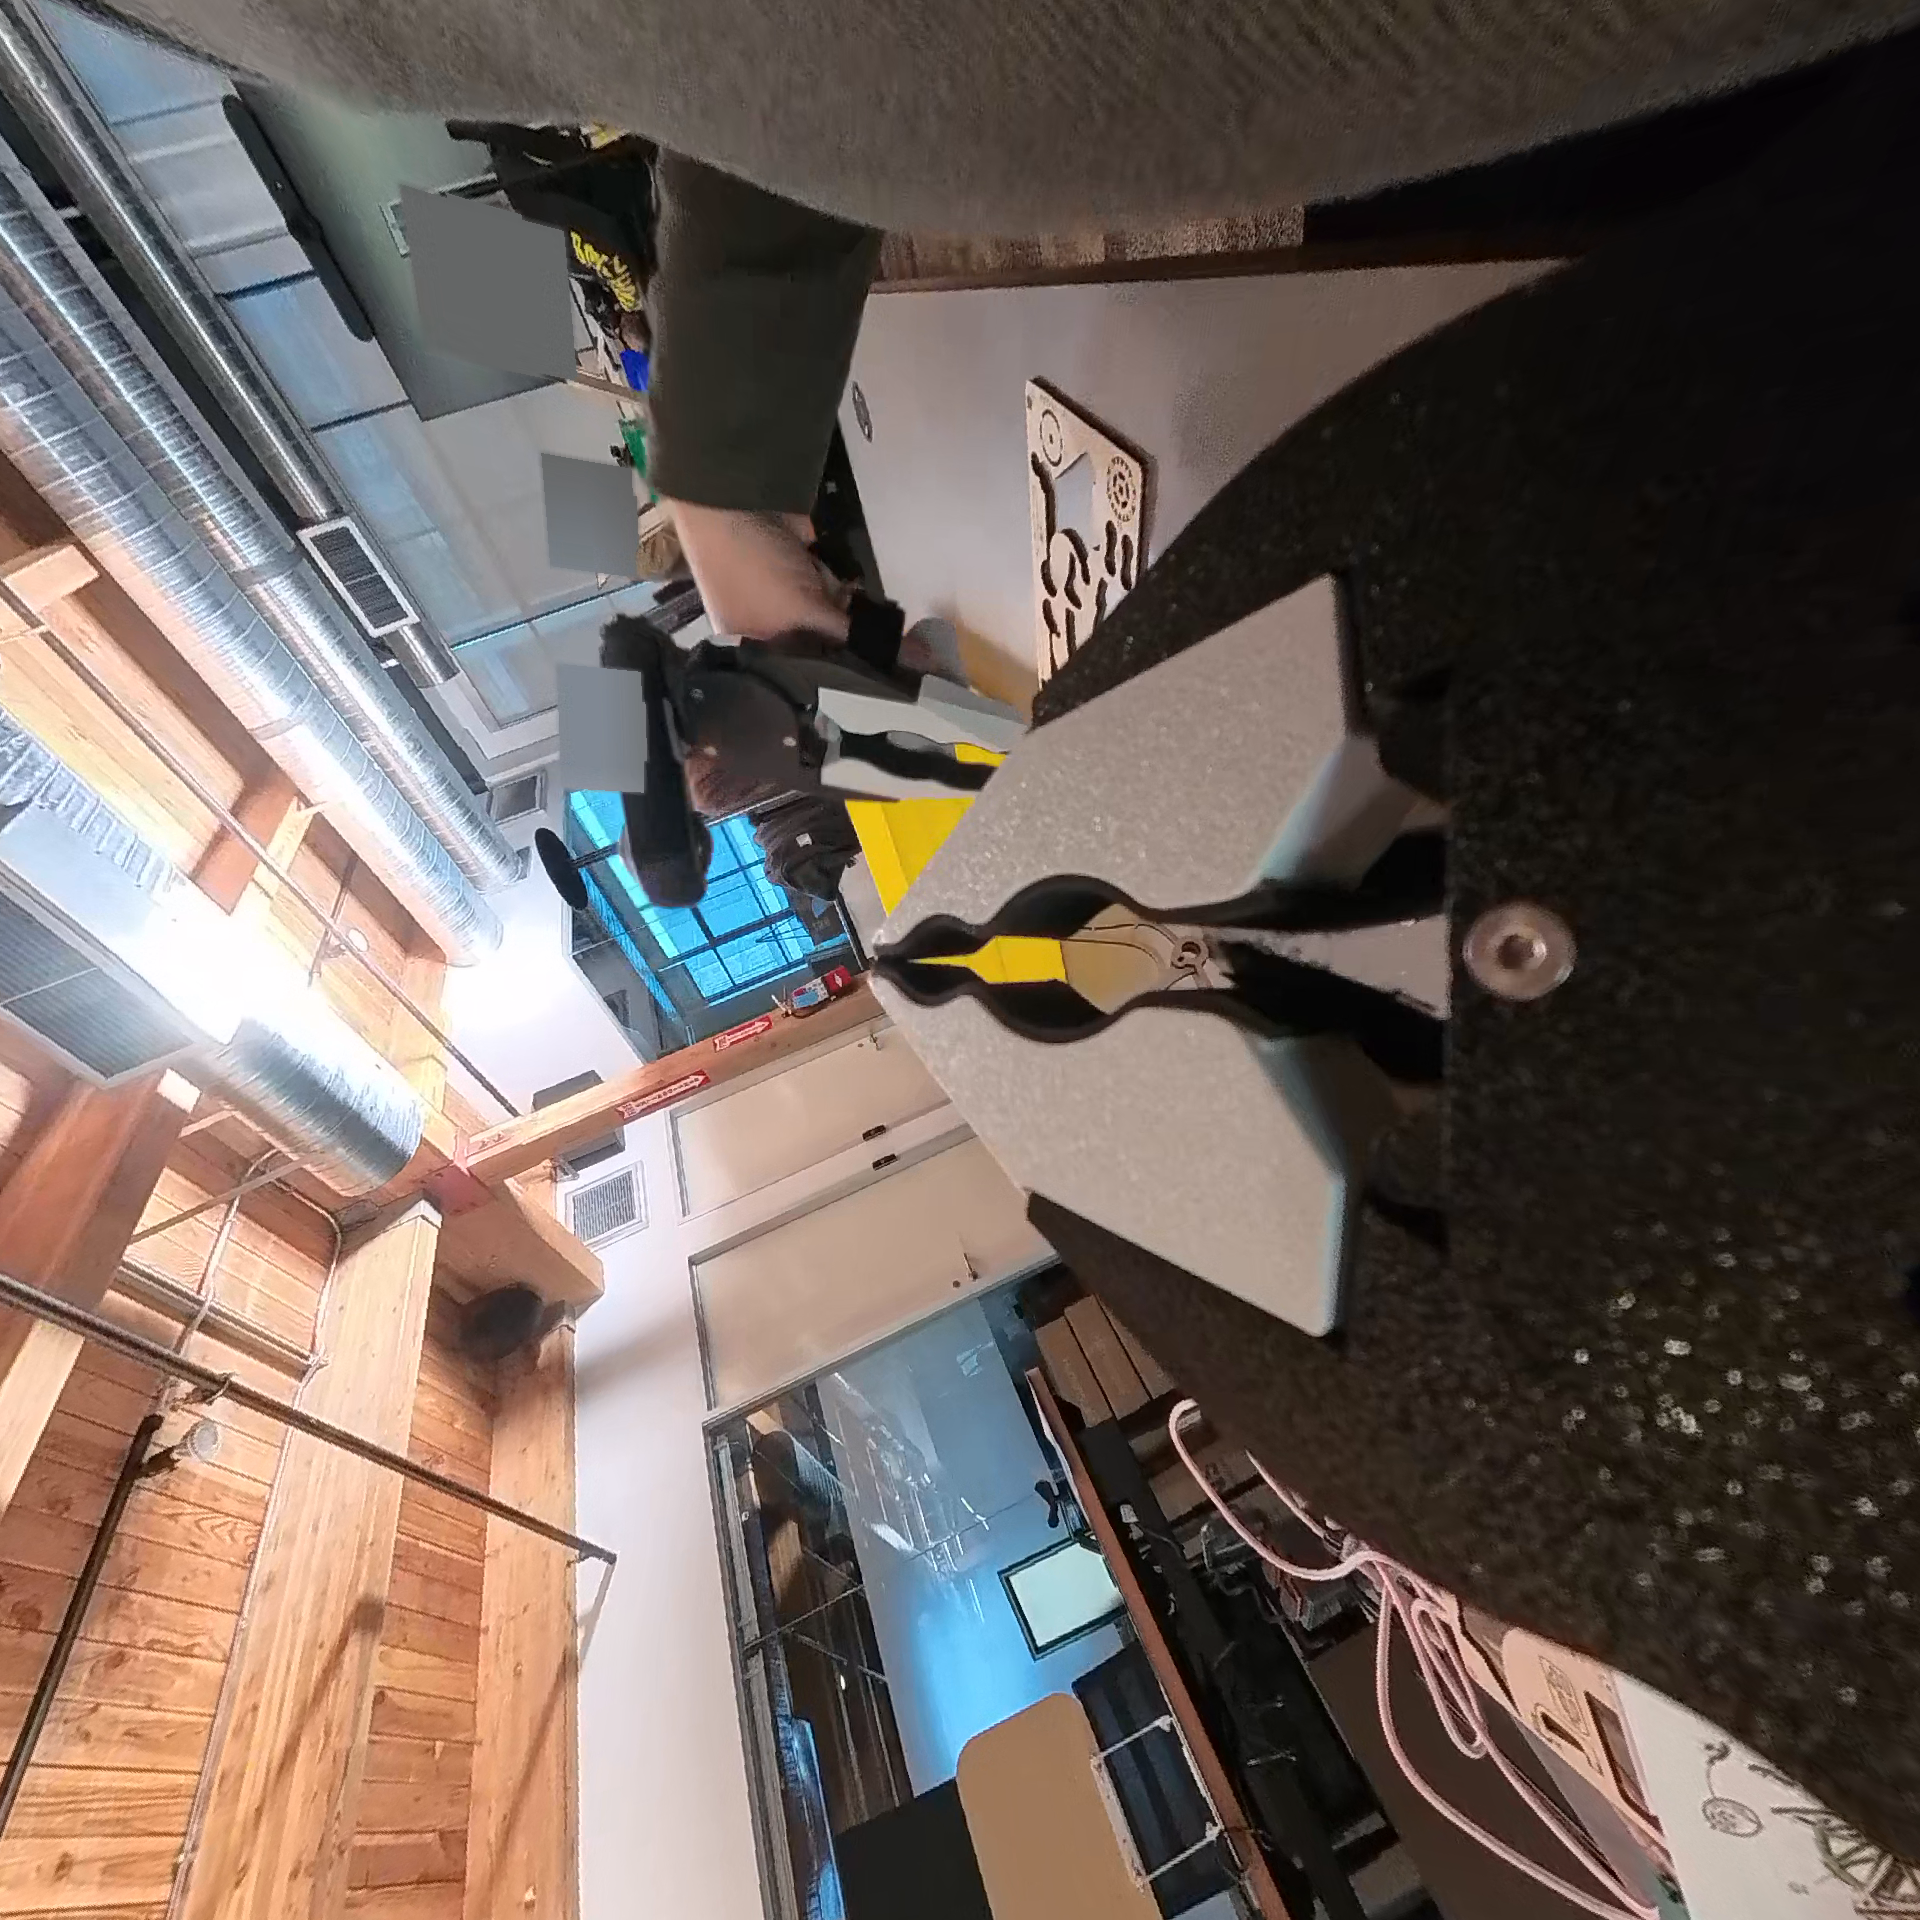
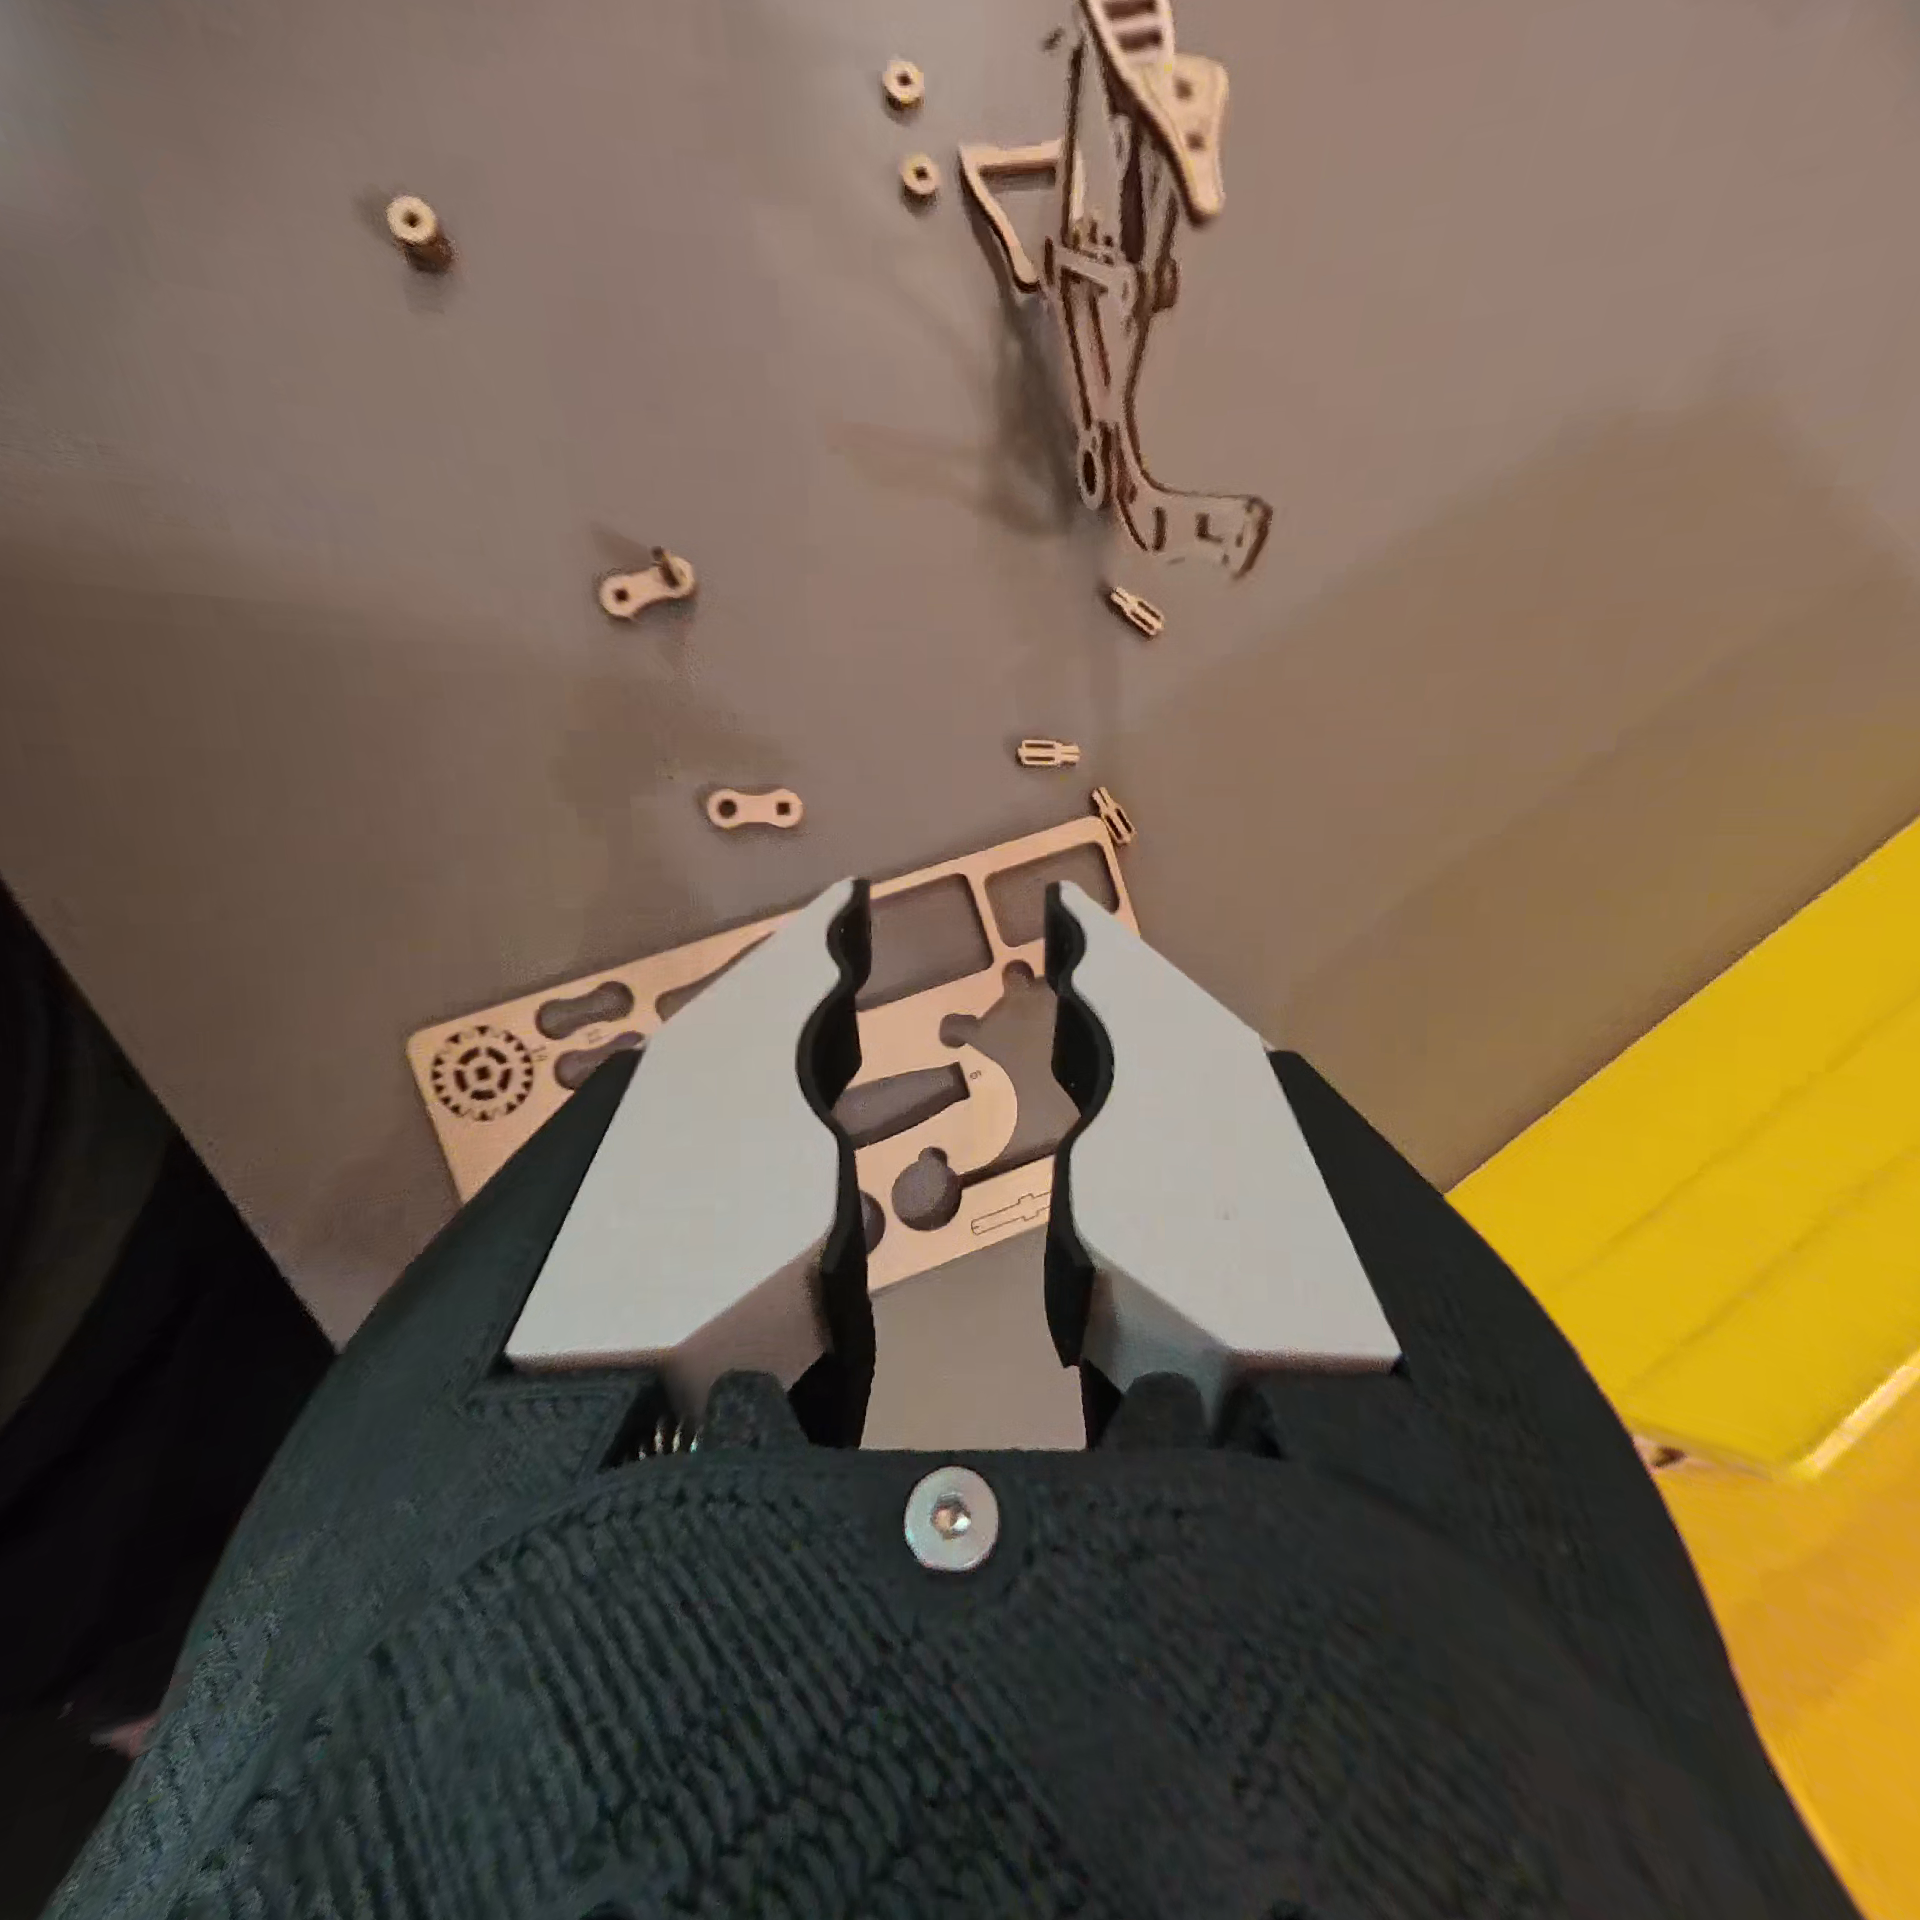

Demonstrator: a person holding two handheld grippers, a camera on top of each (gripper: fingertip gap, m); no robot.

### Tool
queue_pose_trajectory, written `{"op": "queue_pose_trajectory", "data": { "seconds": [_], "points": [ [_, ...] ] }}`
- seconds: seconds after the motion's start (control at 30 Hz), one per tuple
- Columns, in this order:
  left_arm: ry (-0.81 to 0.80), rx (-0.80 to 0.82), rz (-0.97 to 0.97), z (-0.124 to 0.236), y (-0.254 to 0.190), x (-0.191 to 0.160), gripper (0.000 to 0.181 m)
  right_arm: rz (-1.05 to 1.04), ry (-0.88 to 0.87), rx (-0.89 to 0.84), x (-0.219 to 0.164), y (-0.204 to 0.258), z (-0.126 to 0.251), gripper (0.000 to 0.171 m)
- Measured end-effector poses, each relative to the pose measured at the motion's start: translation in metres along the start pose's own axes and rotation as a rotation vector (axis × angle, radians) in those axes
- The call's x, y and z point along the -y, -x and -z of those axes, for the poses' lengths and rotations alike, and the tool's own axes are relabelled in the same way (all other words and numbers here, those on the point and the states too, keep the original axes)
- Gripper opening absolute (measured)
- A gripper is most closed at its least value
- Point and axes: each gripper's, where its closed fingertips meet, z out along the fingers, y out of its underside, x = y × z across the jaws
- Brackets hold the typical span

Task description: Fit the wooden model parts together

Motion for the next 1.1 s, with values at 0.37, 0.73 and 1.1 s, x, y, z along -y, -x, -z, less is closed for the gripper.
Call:
{"op": "queue_pose_trajectory", "data": {
  "seconds": [0.37,0.73,1.1],
  "points": [
    [0.012,-0.003,0.011,-0.001,0.000,-0.002,0.000,-0.054,-0.084,0.079,-0.004,0.013,-0.011,0.030],
    [0.019,-0.004,0.018,-0.001,0.001,-0.004,0.000,-0.028,-0.054,0.149,-0.011,0.032,-0.016,0.028],
    [0.021,-0.010,0.018,-0.002,0.000,-0.004,0.000,-0.019,0.058,0.120,-0.029,0.035,-0.020,0.026]
  ]
}}
